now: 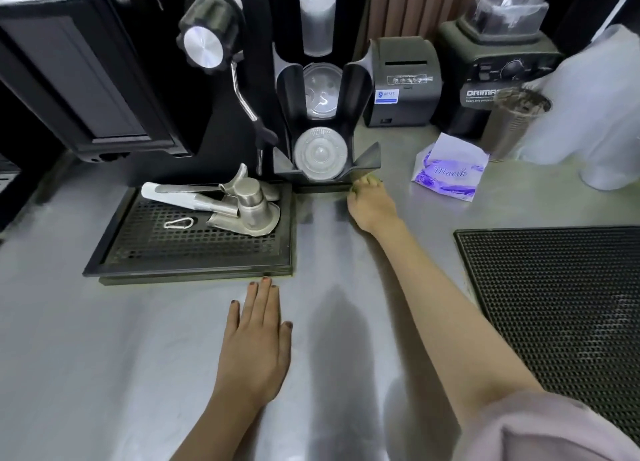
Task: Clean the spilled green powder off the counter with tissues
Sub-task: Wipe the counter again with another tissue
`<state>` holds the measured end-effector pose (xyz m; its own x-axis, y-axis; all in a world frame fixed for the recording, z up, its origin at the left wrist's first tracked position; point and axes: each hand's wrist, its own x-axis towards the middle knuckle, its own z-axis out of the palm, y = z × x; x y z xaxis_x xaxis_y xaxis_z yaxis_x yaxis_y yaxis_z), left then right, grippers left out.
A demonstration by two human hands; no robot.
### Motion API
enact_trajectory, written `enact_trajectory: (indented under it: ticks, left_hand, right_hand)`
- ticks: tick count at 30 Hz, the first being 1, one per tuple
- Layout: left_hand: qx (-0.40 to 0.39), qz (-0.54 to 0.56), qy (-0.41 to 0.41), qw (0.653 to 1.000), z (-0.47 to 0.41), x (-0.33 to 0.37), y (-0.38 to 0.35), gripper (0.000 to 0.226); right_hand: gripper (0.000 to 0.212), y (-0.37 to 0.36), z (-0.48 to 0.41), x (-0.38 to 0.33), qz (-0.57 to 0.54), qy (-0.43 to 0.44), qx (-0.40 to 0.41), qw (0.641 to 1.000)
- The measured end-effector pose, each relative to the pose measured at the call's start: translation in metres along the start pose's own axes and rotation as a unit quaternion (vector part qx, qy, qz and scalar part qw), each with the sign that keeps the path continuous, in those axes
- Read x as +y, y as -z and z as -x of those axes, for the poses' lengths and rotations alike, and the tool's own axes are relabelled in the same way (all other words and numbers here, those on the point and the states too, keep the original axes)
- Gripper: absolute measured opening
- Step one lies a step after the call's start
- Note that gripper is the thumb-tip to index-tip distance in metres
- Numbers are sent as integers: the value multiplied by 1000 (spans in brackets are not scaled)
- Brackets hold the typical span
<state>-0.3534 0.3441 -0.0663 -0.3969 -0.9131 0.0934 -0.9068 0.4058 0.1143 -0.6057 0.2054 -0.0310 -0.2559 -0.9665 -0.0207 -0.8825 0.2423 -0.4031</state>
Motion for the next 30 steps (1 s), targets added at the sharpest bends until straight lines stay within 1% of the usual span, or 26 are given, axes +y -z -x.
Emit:
enact_trajectory:
  ticks: [3,5,9,12,15,17,19,22,24,26,28,30]
  left_hand:
    - [1,-1,7,1000,0,1,0,56]
    - [-6,-8,12,1000,0,1,0,55]
    - [-8,-20,16,1000,1,1,-1,55]
    - [-4,-22,15,1000,1,1,-1,54]
    - [-6,-15,16,1000,1,1,-1,54]
    - [-8,-5,18,1000,1,1,-1,54]
    - [-7,-6,18,1000,1,1,-1,54]
    - [-5,-12,13,1000,1,1,-2,54]
    - [-2,0,13,1000,1,0,-2,56]
    - [-1,18,12,1000,1,0,-2,58]
    - [1,25,12,1000,2,1,-2,58]
    - [-2,25,13,1000,1,1,-1,58]
  right_hand:
    - [49,-13,35,-4,39,57,16,997]
    - [51,-28,54,-10,49,106,4,993]
    - [64,-41,50,-41,37,158,-21,987]
    - [51,-38,36,-63,45,168,-45,984]
    - [48,-29,49,-57,13,199,-70,977]
    - [50,-27,70,-44,18,241,-80,967]
    - [56,-28,85,-37,33,264,-84,960]
    - [46,-25,70,-49,42,231,-73,969]
    - [45,-24,53,-61,44,200,-52,977]
    - [47,-28,44,-66,28,170,-49,984]
    - [49,-34,50,-64,25,172,-49,984]
    - [51,-41,63,-56,61,197,-40,978]
